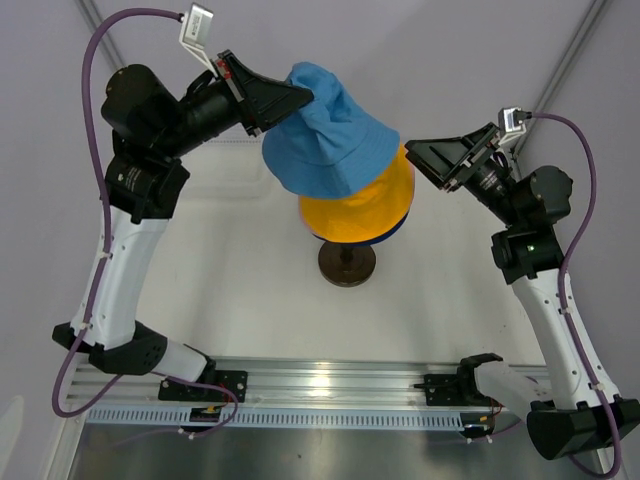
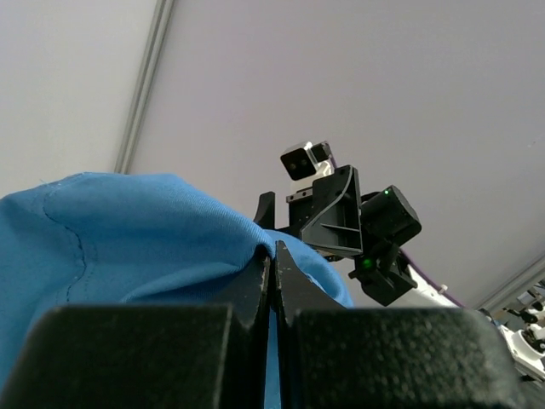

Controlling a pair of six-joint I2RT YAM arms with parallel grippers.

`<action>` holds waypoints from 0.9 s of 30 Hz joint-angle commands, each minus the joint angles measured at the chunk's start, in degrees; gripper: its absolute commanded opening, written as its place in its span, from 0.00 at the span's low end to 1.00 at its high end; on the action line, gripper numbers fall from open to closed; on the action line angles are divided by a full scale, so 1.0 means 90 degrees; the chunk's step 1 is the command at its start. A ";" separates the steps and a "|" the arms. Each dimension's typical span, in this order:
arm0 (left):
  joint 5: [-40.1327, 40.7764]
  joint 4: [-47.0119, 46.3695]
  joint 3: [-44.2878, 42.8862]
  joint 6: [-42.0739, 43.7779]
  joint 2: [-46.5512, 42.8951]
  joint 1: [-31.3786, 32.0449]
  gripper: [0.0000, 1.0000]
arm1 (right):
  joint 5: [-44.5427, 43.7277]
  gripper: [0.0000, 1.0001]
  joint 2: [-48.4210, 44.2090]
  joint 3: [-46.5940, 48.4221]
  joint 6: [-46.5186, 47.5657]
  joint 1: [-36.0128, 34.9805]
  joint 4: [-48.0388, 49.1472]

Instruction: Stack the hats

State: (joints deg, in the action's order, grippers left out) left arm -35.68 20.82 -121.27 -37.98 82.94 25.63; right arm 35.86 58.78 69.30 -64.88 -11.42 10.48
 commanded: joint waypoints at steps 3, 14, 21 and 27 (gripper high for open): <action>0.0556 -0.0223 -0.0168 0.0479 0.0004 0.0463 0.01 | -0.0361 0.99 -0.0164 -0.0014 -0.0953 -0.0098 0.1003; 0.1054 -0.0126 -0.0509 0.1006 0.0004 0.0707 0.01 | -0.0733 0.99 -0.0038 0.0073 -0.2301 -0.0147 0.1891; 0.1084 -0.0135 -0.0509 0.1056 0.0101 0.0756 0.01 | -0.0595 0.99 0.0431 0.0474 -0.2322 -0.0644 0.1541; 0.1054 -0.0009 -0.0607 0.1192 0.0189 0.0873 0.01 | -0.0703 0.99 0.0811 0.0688 -0.2352 -0.0870 0.1833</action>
State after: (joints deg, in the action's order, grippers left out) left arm -27.00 21.21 -124.14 -29.34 84.31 32.49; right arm 30.37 64.71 71.77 -85.12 -18.48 23.79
